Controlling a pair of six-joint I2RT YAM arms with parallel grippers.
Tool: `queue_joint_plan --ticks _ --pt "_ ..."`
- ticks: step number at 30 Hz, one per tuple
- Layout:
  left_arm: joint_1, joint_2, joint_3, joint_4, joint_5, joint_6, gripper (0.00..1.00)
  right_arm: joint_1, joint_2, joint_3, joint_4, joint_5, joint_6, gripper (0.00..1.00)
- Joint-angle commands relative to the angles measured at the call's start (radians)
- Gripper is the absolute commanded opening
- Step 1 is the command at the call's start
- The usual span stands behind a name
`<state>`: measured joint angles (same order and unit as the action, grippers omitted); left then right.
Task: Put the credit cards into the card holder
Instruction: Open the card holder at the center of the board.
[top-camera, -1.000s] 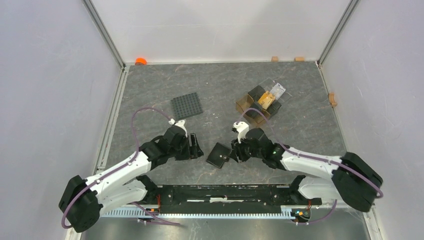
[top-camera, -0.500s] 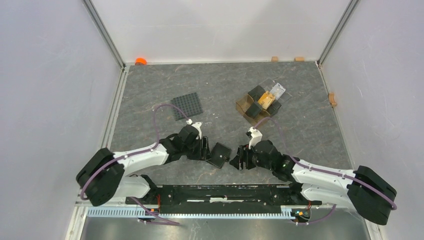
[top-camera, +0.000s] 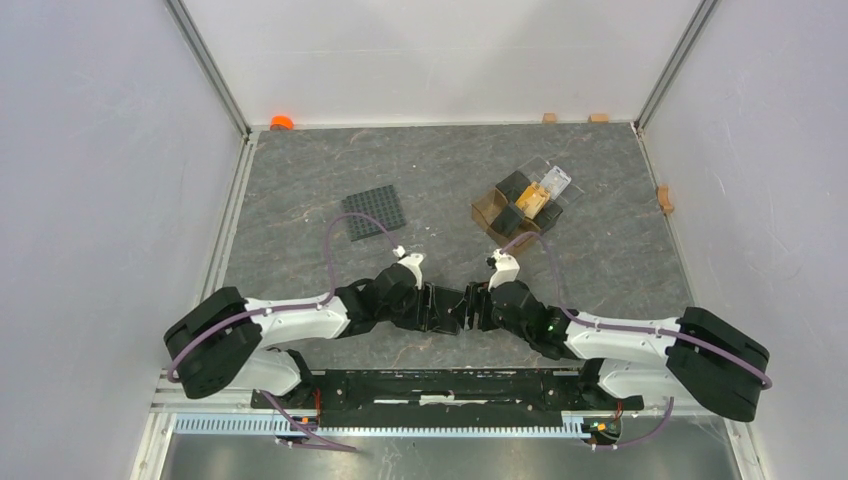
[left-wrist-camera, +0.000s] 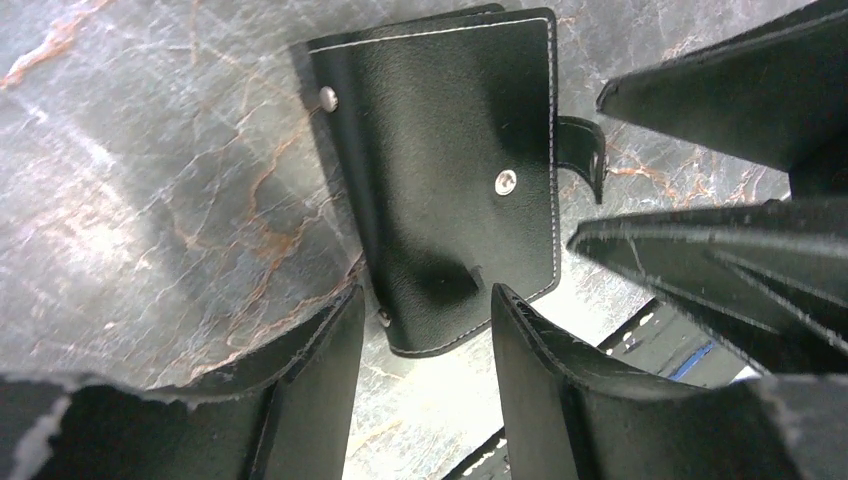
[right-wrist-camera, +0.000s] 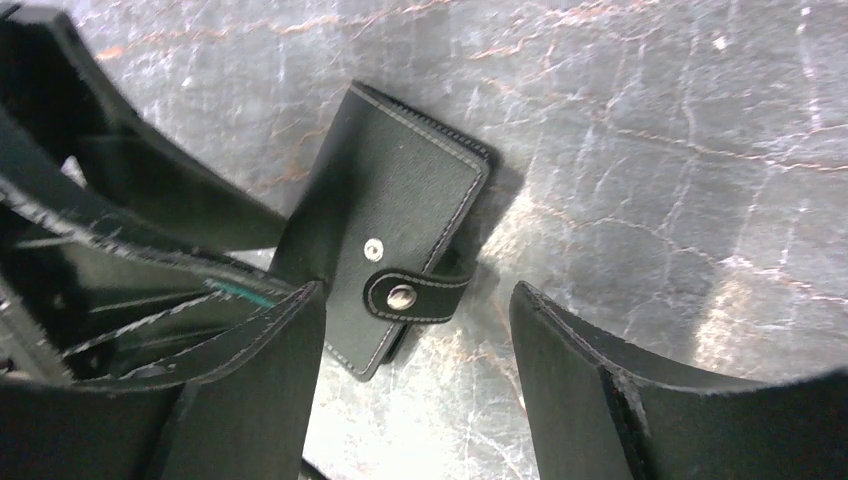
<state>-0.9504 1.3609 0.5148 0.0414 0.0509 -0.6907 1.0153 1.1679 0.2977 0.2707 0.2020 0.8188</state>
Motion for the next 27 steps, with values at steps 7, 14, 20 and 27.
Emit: queue_joint_plan --ticks 7,14,20,27 --pt "-0.004 -0.107 -0.052 -0.09 -0.096 -0.086 0.63 0.006 0.104 0.096 0.007 0.131 -0.052 0.67" --pt "-0.004 -0.149 -0.006 -0.162 -0.111 -0.081 0.69 0.006 0.101 0.102 -0.022 0.087 -0.046 0.41" --pt "-0.013 -0.144 0.057 -0.192 -0.097 -0.072 0.74 0.006 -0.01 0.072 -0.062 0.089 -0.038 0.09" --pt "-0.053 -0.082 0.163 -0.199 -0.096 -0.041 0.84 0.006 -0.133 0.132 -0.185 0.114 -0.087 0.0"
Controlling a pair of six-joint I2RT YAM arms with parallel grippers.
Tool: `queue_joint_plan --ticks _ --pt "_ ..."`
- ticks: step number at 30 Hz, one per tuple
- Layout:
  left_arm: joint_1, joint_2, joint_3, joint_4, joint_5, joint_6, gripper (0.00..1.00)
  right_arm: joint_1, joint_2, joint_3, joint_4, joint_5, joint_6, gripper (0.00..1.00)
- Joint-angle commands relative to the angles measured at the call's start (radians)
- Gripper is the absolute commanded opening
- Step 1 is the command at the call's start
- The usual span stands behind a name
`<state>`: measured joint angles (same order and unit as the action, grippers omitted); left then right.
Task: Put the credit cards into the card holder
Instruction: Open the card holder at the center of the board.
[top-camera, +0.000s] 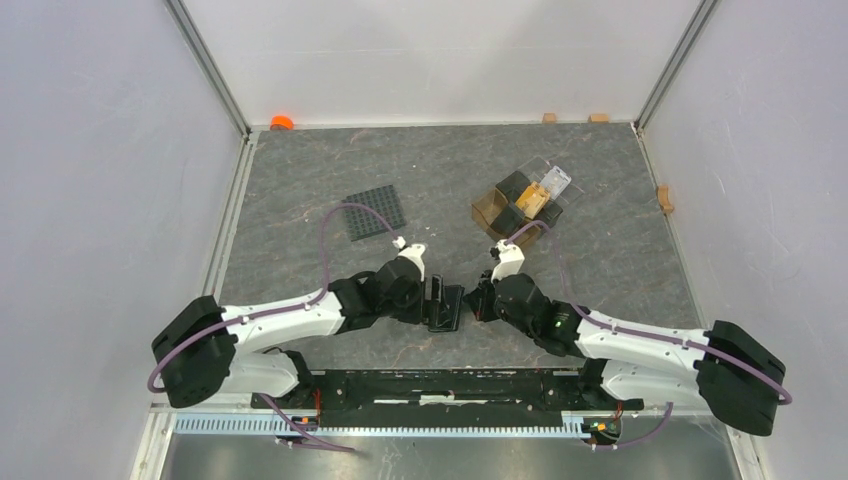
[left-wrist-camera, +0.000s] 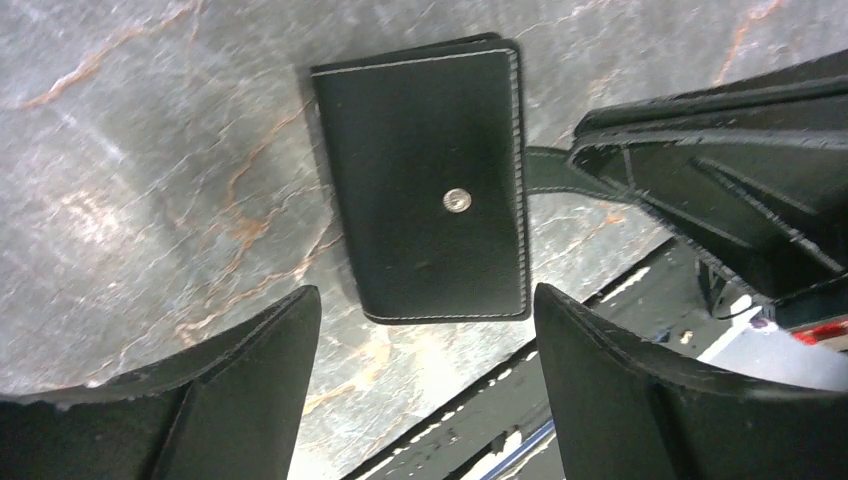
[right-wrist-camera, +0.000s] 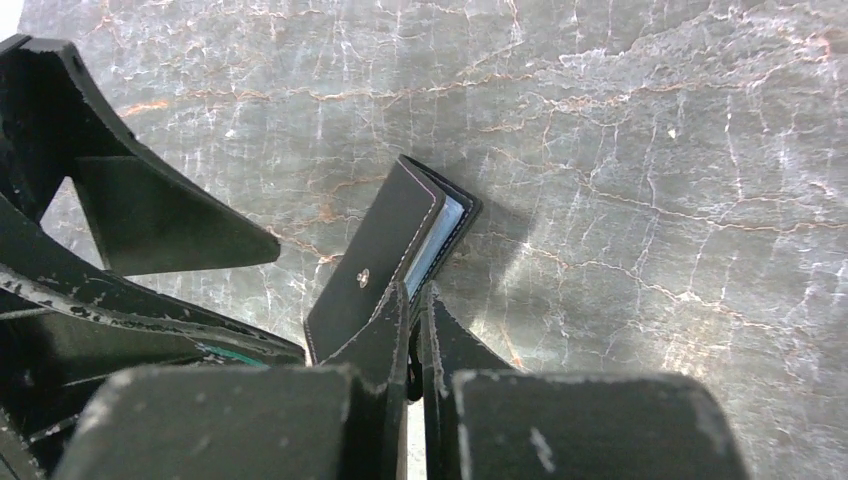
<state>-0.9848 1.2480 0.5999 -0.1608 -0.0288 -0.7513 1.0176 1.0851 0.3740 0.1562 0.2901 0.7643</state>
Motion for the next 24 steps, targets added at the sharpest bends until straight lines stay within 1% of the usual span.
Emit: queue_joint_plan --ticks 1,8,12,14,24 --pt "-0.021 0.043 0.092 0.004 -0.02 0.026 0.85 0.004 -0.058 0.059 -0.08 0.028 -0.036 0.0" --pt "-0.024 0.111 0.154 0.018 -0.02 0.054 0.86 0.004 -0.084 0.056 -0.103 0.016 -0.039 0.0" --pt "-0.027 0.141 0.175 -0.036 -0.079 0.071 0.85 0.004 -0.098 0.051 -0.11 0.018 -0.037 0.0" --pt "-0.028 0.148 0.174 -0.042 -0.083 0.075 0.85 0.004 -0.107 0.048 -0.11 0.017 -0.036 0.0" --pt "-0.075 0.21 0.226 -0.042 -0.087 0.105 0.87 0.004 -0.12 0.051 -0.121 0.02 -0.036 0.0"
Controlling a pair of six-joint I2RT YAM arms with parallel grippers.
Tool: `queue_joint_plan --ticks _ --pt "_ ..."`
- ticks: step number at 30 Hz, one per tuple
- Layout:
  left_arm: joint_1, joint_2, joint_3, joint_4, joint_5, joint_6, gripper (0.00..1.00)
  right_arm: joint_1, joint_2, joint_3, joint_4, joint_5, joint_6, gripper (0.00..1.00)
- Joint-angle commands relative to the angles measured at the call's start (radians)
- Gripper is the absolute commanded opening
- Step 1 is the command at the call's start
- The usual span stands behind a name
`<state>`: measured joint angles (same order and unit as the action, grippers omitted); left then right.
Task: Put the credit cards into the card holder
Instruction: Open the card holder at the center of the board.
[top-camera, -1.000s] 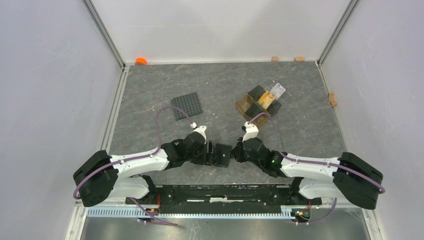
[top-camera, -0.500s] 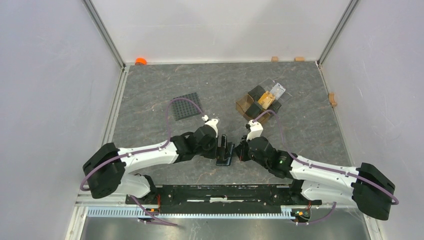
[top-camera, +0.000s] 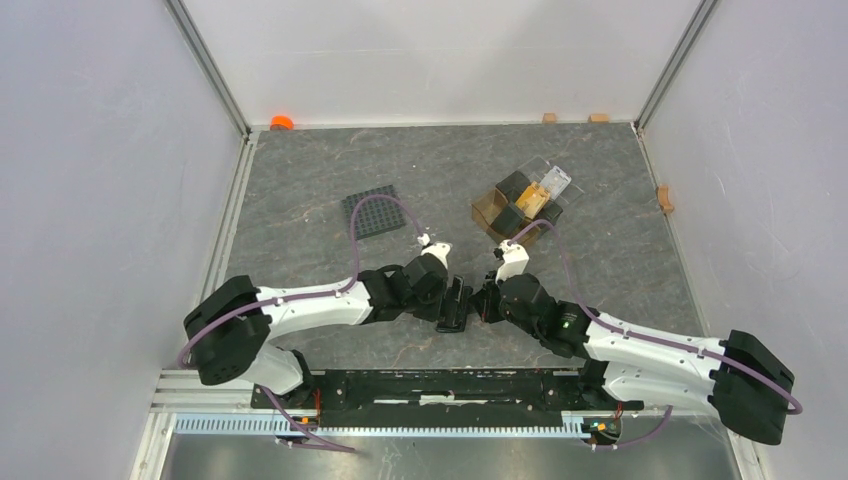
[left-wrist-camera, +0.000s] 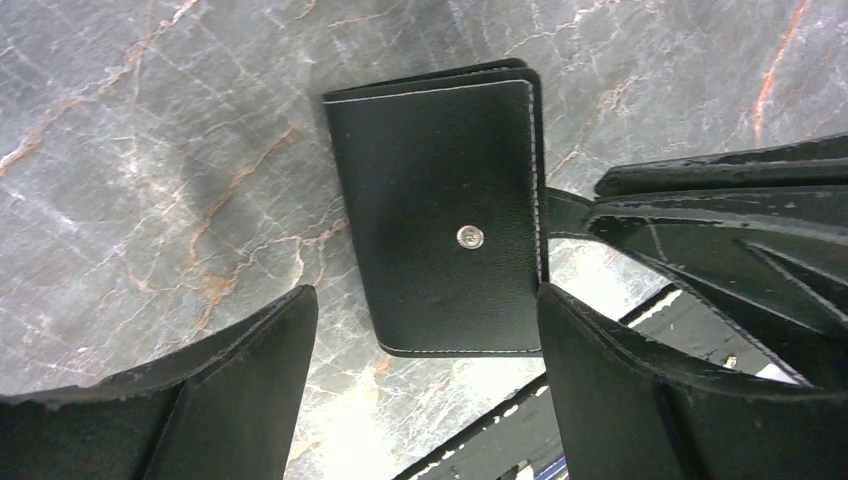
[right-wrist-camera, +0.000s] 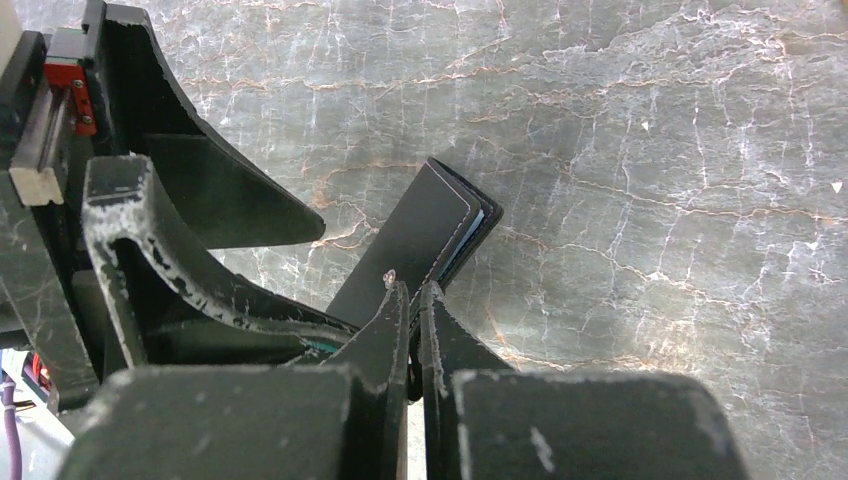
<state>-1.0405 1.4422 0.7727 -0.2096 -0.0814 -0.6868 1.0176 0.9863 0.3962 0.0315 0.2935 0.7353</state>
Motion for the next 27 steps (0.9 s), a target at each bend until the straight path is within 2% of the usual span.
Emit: queue_joint_plan --ticks 1,6,13,18,27 --pt "-0.023 0.015 0.053 0.007 -0.042 0.037 0.87 0.004 -0.023 0.029 0.002 0.016 -0.007 0.0" --pt "-0.038 -0.021 0.04 0.036 -0.055 0.042 0.87 0.003 -0.028 0.032 -0.01 0.029 -0.008 0.0" --pt "-0.047 0.038 0.06 0.01 -0.052 0.067 0.88 0.004 -0.033 0.033 -0.012 0.027 -0.009 0.0" --pt "-0.055 0.033 0.075 -0.04 -0.14 0.071 0.88 0.004 -0.04 0.035 -0.022 0.034 -0.009 0.0" --pt "-0.055 0.025 0.068 -0.078 -0.192 0.062 0.85 0.004 -0.054 0.035 -0.029 0.042 -0.01 0.0"
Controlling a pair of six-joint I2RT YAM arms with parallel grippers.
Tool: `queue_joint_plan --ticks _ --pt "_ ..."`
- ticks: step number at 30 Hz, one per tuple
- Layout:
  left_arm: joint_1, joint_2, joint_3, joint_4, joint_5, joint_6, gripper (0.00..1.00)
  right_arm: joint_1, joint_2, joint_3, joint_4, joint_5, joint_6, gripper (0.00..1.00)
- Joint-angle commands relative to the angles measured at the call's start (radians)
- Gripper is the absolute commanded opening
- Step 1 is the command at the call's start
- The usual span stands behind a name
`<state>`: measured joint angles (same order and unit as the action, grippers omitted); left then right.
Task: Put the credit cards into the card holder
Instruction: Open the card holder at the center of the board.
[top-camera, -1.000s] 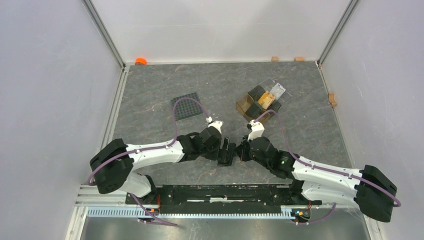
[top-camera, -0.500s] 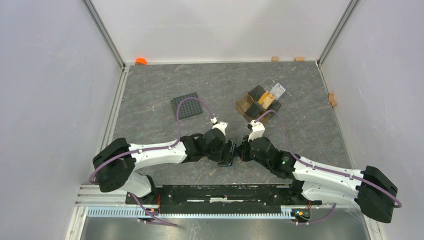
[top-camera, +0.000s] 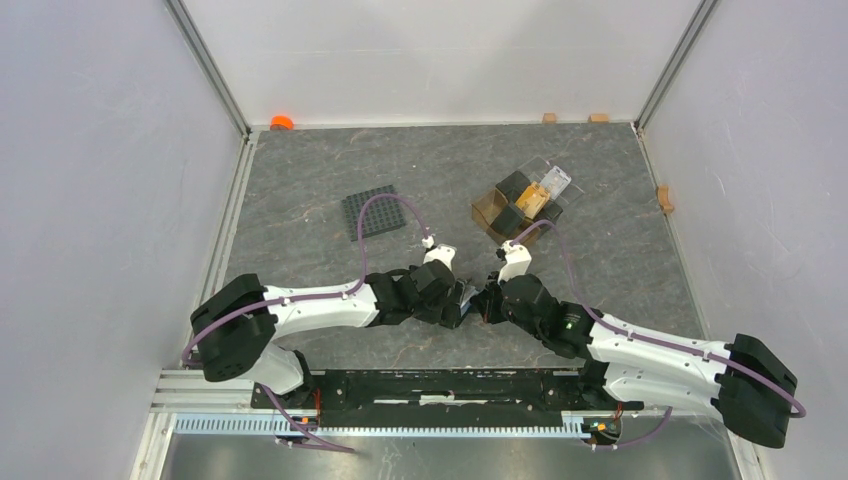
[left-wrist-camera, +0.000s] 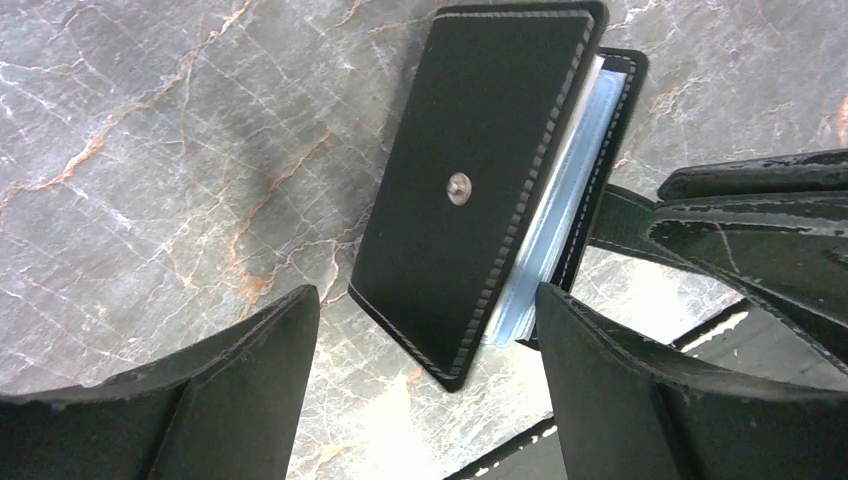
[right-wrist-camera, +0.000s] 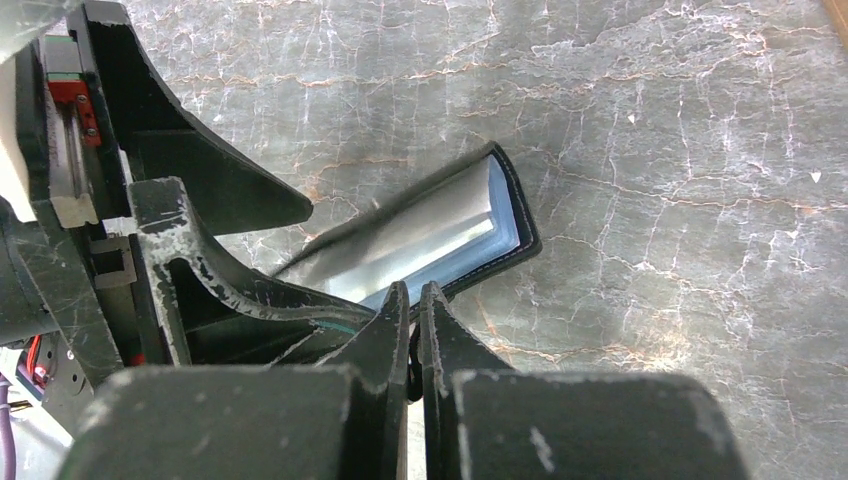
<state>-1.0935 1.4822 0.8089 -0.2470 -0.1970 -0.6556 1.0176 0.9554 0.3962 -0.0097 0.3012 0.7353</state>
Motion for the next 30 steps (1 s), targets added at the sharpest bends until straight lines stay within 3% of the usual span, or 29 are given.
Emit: queue_joint_plan --ticks 1,19,30 --pt "-0.003 -0.017 0.03 -0.044 -0.086 0.03 0.85 0.004 -0.024 0.035 0.012 0.034 -0.01 0.0" --pt "0.013 -0.009 0.105 -0.064 -0.153 0.123 0.85 0.004 -0.049 0.005 -0.039 0.023 -0.011 0.0" --pt "0.089 0.026 0.139 -0.046 -0.089 0.188 0.85 0.003 -0.055 -0.03 -0.071 0.032 -0.012 0.0"
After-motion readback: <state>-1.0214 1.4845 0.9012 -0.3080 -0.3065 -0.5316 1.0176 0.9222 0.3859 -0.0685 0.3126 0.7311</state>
